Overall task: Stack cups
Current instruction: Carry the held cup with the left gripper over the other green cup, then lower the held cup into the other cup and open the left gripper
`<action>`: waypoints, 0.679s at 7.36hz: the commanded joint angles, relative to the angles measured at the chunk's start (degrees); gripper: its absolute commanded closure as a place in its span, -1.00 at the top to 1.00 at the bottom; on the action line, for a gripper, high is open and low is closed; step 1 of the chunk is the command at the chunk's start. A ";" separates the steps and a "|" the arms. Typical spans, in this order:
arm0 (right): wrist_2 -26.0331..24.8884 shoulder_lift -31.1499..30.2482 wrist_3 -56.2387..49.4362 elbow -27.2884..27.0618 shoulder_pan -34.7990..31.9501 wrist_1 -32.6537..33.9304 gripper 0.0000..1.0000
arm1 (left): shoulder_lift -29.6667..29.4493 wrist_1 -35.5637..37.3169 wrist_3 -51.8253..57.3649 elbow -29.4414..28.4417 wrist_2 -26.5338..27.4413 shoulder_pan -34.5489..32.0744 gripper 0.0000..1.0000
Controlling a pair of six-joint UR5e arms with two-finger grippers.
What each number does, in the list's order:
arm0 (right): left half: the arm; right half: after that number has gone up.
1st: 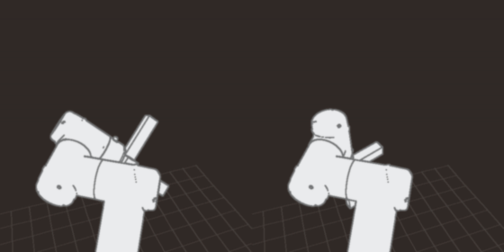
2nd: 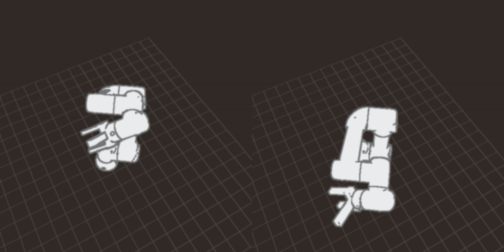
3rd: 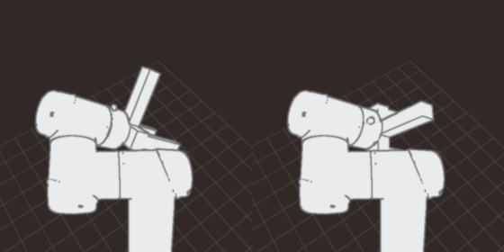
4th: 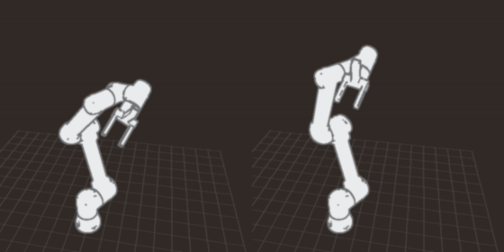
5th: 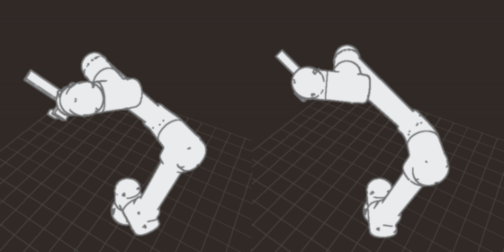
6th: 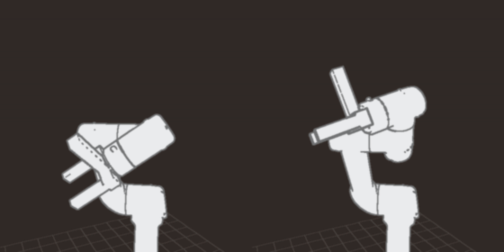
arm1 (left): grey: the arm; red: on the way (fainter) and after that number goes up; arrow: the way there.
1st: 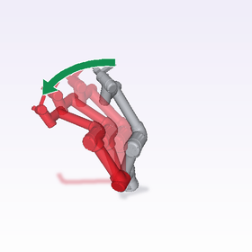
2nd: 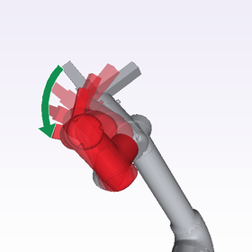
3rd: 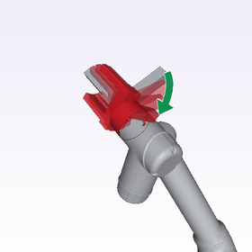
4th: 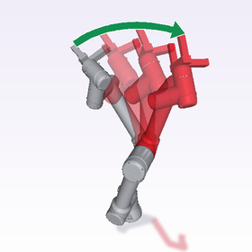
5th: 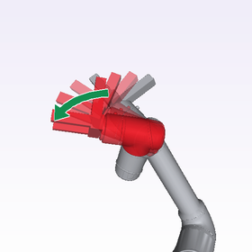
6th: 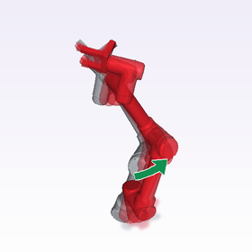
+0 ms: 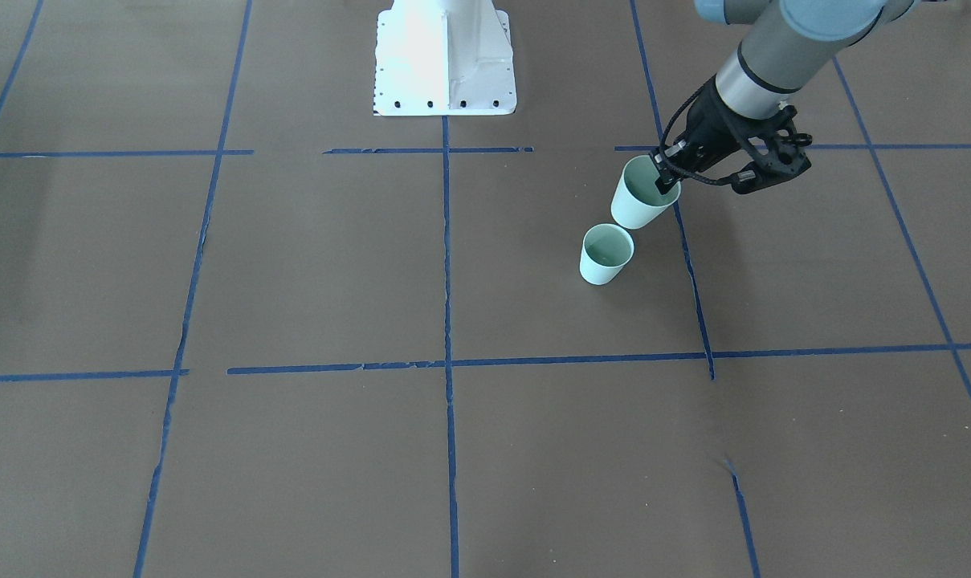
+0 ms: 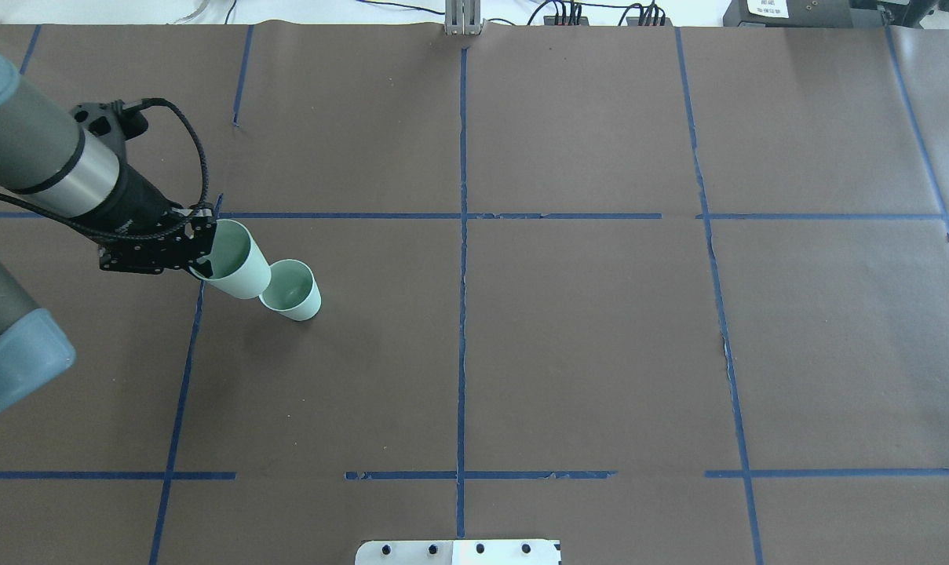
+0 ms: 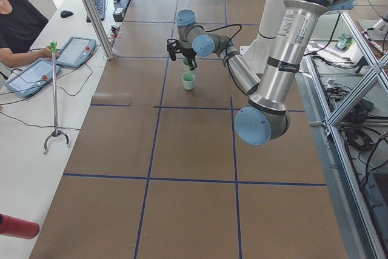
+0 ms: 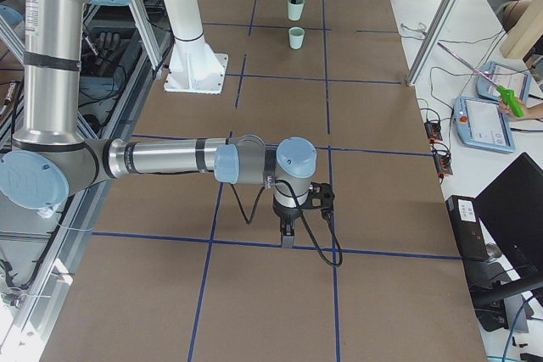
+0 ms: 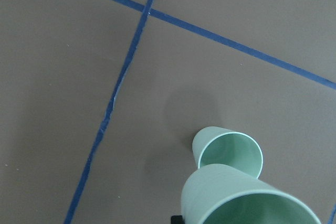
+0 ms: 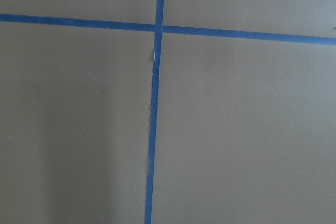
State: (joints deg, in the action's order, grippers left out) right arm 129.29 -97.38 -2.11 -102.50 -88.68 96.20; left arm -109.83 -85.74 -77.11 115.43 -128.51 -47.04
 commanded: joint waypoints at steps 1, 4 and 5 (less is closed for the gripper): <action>0.00 0.00 0.00 0.02 0.00 0.04 1.00 | -2.05 -1.08 -0.33 -3.89 1.06 0.90 -1.00; 0.00 0.00 0.00 -0.07 0.00 -0.05 1.00 | -1.96 -5.40 -0.41 -7.41 1.24 1.25 -1.00; 0.00 0.00 0.00 0.02 0.00 -0.05 1.00 | -1.96 -5.40 -0.50 -7.50 1.24 1.25 -1.00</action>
State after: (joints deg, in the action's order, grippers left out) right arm 129.29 -97.38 -2.11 -102.53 -88.68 96.16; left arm -111.80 -90.68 -77.54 108.35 -127.30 -45.84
